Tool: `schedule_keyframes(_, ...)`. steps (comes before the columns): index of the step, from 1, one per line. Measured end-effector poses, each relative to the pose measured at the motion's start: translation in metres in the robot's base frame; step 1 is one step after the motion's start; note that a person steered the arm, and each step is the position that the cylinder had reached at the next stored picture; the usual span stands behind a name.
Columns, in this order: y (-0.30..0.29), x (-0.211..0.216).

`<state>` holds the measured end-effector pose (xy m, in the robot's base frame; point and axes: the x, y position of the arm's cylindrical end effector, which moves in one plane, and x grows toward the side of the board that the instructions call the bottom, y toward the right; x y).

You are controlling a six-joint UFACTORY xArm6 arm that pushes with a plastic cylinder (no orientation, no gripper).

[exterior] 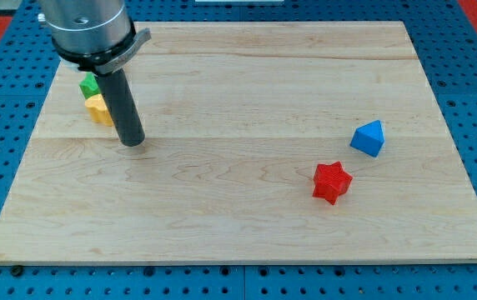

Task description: Slide the red star up a bit

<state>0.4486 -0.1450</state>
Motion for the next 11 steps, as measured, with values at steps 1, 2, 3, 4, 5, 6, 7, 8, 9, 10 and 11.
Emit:
schedule_keyframes(1, -0.013, -0.005)
schedule_keyframes(2, -0.052, -0.014)
schedule_keyframes(3, -0.078, -0.018)
schedule_keyframes(4, 0.006, 0.019)
schedule_keyframes(5, 0.107, 0.022)
schedule_keyframes(6, 0.196, 0.022)
schedule_keyframes(7, 0.237, 0.025)
schedule_keyframes(8, 0.311, 0.046)
schedule_keyframes(9, 0.356, 0.068)
schedule_keyframes(10, 0.358, 0.102)
schedule_keyframes(11, 0.318, 0.103)
